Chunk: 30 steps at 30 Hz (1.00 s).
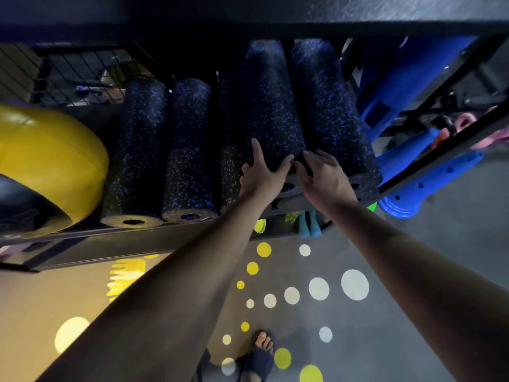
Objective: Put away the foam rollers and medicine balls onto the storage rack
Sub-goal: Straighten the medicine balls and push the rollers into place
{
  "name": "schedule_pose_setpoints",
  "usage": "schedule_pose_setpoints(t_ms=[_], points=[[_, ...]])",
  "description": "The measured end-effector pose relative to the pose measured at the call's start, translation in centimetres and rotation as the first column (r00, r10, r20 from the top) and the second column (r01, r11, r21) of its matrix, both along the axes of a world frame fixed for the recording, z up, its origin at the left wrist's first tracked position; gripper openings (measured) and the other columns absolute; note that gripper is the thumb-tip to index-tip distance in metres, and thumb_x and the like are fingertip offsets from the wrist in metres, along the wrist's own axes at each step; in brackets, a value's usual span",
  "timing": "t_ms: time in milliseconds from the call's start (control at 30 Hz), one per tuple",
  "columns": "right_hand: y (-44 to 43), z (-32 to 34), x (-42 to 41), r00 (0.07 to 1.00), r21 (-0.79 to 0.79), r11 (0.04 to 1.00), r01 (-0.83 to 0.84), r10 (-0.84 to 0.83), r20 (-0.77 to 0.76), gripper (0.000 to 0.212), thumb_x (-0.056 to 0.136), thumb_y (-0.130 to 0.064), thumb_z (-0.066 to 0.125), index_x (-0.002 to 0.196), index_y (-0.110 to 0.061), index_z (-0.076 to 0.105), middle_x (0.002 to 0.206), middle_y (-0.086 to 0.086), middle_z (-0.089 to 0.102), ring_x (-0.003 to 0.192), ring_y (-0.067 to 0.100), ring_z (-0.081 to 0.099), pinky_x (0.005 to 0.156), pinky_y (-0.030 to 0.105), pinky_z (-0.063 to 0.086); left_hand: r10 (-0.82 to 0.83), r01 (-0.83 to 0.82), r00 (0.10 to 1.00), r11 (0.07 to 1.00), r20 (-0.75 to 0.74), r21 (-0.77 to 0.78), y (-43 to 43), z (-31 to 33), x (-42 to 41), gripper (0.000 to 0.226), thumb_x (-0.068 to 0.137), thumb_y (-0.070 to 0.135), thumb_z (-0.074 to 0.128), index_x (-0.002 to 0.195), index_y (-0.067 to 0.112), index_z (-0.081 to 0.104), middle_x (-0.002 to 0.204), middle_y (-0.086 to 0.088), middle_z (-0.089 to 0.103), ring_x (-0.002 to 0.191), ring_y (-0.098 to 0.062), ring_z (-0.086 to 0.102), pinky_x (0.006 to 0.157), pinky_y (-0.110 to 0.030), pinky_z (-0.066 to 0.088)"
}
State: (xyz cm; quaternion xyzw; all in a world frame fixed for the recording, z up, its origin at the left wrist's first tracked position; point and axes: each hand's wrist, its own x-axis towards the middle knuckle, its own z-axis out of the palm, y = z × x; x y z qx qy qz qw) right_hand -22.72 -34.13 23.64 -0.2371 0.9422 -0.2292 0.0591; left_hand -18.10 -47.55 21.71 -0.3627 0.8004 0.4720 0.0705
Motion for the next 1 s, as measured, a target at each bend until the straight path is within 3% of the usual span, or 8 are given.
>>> schedule_pose_setpoints(t_ms=[133,200,267,367,433,567,733,1000], points=[[1.3,-0.5,-1.7,0.989,0.136,0.980,0.143,-0.135,-0.067,0.057,0.098,-0.028,0.052,0.150,-0.009,0.044,0.162,0.021,0.029,0.150,0.040,0.021,0.125,0.049,0.016,-0.079,0.081,0.996,0.996,0.040,-0.049,-0.5,-0.3,1.1,0.096,0.089,0.082,0.038,0.160,0.040,-0.010,0.165,-0.022,0.020,0.144,-0.044,0.037,0.114,-0.051,0.037],[2.0,-0.6,-1.9,0.991,0.269,0.954,0.132,-0.125,-0.044,0.062,0.094,-0.032,0.051,0.152,-0.014,0.040,0.167,0.016,0.016,0.154,0.040,0.006,0.125,0.053,0.003,-0.208,0.196,0.977,0.958,-0.038,-0.210,-0.7,-0.1,2.2,0.095,0.090,0.079,0.042,0.160,0.042,-0.010,0.169,-0.017,0.009,0.152,-0.042,0.022,0.118,-0.052,0.031],[2.6,-0.5,-1.8,0.999,0.352,0.935,0.046,-0.033,-0.042,0.056,0.092,-0.038,0.047,0.144,-0.018,0.052,0.167,0.005,0.021,0.154,0.040,0.002,0.124,0.056,-0.001,-0.404,0.345,0.912,0.850,-0.072,-0.399,-0.8,0.1,3.1,0.101,0.084,0.081,0.051,0.158,0.048,-0.010,0.171,-0.008,-0.005,0.155,-0.040,0.008,0.119,-0.053,0.029],[3.7,0.5,-1.9,0.997,0.261,0.964,0.049,-0.033,-0.063,0.067,0.084,-0.042,0.049,0.146,-0.018,0.052,0.166,0.005,0.028,0.153,0.035,0.021,0.124,0.052,0.016,-0.594,0.509,0.803,0.645,0.046,-0.569,-0.2,-0.4,3.2,0.115,0.076,0.076,0.067,0.157,0.050,-0.012,0.169,-0.005,-0.021,0.155,-0.045,-0.005,0.122,-0.057,0.024],[4.9,0.5,-2.4,0.983,0.184,0.975,0.124,-0.095,-0.158,0.071,0.080,-0.032,0.063,0.148,-0.018,0.050,0.167,0.010,0.023,0.146,0.037,0.032,0.118,0.051,0.030,-0.617,0.543,0.780,0.579,0.109,-0.608,0.5,-1.1,2.7,0.117,0.081,0.059,0.075,0.156,0.051,-0.015,0.167,-0.006,-0.027,0.154,-0.047,-0.009,0.122,-0.060,0.024],[7.1,0.0,-3.2,0.978,0.332,0.920,0.210,-0.202,-0.058,0.091,0.074,-0.052,0.069,0.156,-0.040,0.029,0.169,0.009,0.007,0.149,0.046,0.016,0.121,0.056,0.017,-0.575,0.492,0.815,0.628,0.067,-0.603,1.3,-1.6,1.4,0.106,0.091,0.027,0.075,0.155,0.056,-0.003,0.168,-0.005,-0.024,0.153,-0.049,-0.003,0.118,-0.063,0.030],[7.8,-0.3,-4.0,0.987,0.314,0.936,0.156,-0.161,-0.010,0.100,0.070,-0.059,0.073,0.156,-0.048,0.024,0.170,0.003,0.008,0.150,0.043,0.018,0.122,0.051,0.024,-0.522,0.480,0.847,0.666,0.103,-0.571,2.2,-0.7,0.5,0.113,0.089,-0.019,0.051,0.152,0.060,0.000,0.166,-0.003,-0.029,0.154,-0.048,-0.002,0.091,-0.048,0.057],[8.2,0.4,-3.9,0.991,0.353,0.928,0.120,-0.130,0.006,0.097,0.078,-0.059,0.072,0.158,-0.046,0.018,0.171,0.003,0.000,0.151,0.043,0.014,0.123,0.052,0.021,-0.555,0.521,0.825,0.674,0.107,-0.524,2.3,0.0,2.0,0.115,0.086,-0.025,0.037,0.154,0.060,0.000,0.168,-0.003,-0.024,0.154,-0.049,0.004,0.090,-0.047,0.057]])
